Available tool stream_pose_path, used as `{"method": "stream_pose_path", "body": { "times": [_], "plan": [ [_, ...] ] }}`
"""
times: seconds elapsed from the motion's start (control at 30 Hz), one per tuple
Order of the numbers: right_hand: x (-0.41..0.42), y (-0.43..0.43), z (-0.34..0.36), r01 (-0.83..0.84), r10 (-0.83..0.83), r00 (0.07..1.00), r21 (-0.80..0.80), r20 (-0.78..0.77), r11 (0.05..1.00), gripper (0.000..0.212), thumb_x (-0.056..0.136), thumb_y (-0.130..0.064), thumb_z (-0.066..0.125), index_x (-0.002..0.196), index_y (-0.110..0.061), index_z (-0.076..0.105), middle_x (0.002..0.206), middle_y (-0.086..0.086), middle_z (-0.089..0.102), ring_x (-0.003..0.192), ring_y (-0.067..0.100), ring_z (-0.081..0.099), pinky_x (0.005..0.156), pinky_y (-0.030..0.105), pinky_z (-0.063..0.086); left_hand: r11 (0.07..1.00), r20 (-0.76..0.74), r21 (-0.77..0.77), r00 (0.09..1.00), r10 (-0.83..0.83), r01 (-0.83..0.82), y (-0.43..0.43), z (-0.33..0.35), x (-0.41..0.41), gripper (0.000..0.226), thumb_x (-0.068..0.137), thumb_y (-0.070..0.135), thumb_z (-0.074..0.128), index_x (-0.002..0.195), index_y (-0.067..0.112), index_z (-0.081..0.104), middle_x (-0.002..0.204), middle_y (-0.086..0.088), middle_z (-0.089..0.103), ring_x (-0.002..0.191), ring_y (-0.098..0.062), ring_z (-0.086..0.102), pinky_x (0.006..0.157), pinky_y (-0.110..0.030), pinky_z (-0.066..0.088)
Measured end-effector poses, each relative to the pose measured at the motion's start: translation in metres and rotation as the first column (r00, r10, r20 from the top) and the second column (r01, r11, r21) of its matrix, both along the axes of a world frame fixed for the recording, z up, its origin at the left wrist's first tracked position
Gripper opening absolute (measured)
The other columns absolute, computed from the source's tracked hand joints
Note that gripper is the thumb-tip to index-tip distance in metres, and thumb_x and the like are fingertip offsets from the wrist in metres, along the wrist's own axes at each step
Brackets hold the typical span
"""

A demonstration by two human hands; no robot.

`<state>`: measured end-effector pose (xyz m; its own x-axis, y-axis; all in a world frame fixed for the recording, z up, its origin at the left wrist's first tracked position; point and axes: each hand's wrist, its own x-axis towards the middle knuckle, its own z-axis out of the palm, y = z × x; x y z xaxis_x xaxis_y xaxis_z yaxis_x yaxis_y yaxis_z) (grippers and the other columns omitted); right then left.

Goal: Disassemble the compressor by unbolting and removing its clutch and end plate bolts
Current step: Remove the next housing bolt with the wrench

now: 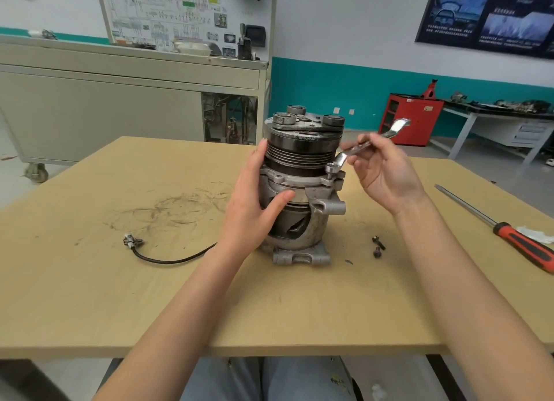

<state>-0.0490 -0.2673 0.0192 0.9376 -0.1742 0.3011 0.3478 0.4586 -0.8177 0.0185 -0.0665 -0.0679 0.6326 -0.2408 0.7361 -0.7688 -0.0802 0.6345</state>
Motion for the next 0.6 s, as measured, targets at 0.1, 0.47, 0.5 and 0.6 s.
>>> {"method": "stream_pose_path", "body": {
  "times": [0.1, 0.47, 0.5, 0.6],
  "plan": [
    [-0.019, 0.000, 0.015, 0.264, -0.253, 0.964, -0.156, 0.088, 0.952, 0.037, 0.103, -0.025, 0.034, 0.083, -0.006, 0.058, 0.078, 0.012, 0.073, 0.062, 0.015, 0.070, 0.054, 0.016, 0.054, 1.000, -0.013, -0.004, 1.000, -0.002, 0.002, 0.000, -0.001, 0.000, 0.075, 0.085, 0.045, 0.056, 0.148, 0.035, 0.017, 0.156, 0.006, 0.029, 0.144, -0.009, 0.027, 0.115, -0.047, 0.031],
    [-0.042, 0.078, 0.032, 0.807, -0.086, 0.502, -0.502, 0.861, -0.310, 0.027, 0.092, -0.022, 0.058, 0.083, 0.002, 0.066, 0.065, 0.015, 0.064, 0.054, 0.030, 0.062, 0.052, 0.037, 0.050, 1.000, 0.027, -0.018, 1.000, 0.006, -0.005, -0.001, -0.003, 0.002, 0.073, 0.086, 0.043, 0.058, 0.148, 0.035, 0.018, 0.155, 0.006, 0.032, 0.142, -0.009, 0.030, 0.114, -0.047, 0.033],
    [-0.042, 0.082, 0.030, 0.811, -0.046, 0.481, -0.465, 0.875, -0.354, 0.026, 0.091, -0.022, 0.059, 0.082, 0.001, 0.066, 0.064, 0.015, 0.063, 0.053, 0.030, 0.061, 0.051, 0.035, 0.049, 1.000, 0.027, -0.015, 1.000, 0.007, -0.006, -0.001, -0.003, 0.002, 0.073, 0.086, 0.043, 0.057, 0.148, 0.035, 0.018, 0.155, 0.005, 0.032, 0.142, -0.009, 0.030, 0.114, -0.046, 0.033],
    [-0.041, 0.091, 0.021, 0.810, 0.031, 0.394, -0.331, 0.919, -0.484, 0.030, 0.091, -0.027, 0.058, 0.075, -0.003, 0.065, 0.059, 0.012, 0.057, 0.045, 0.027, 0.056, 0.041, 0.027, 0.040, 1.000, 0.035, -0.001, 0.999, 0.025, -0.025, -0.002, -0.003, 0.003, 0.074, 0.085, 0.044, 0.057, 0.148, 0.034, 0.021, 0.154, 0.003, 0.034, 0.140, -0.014, 0.035, 0.112, -0.047, 0.036]
  ]
}}
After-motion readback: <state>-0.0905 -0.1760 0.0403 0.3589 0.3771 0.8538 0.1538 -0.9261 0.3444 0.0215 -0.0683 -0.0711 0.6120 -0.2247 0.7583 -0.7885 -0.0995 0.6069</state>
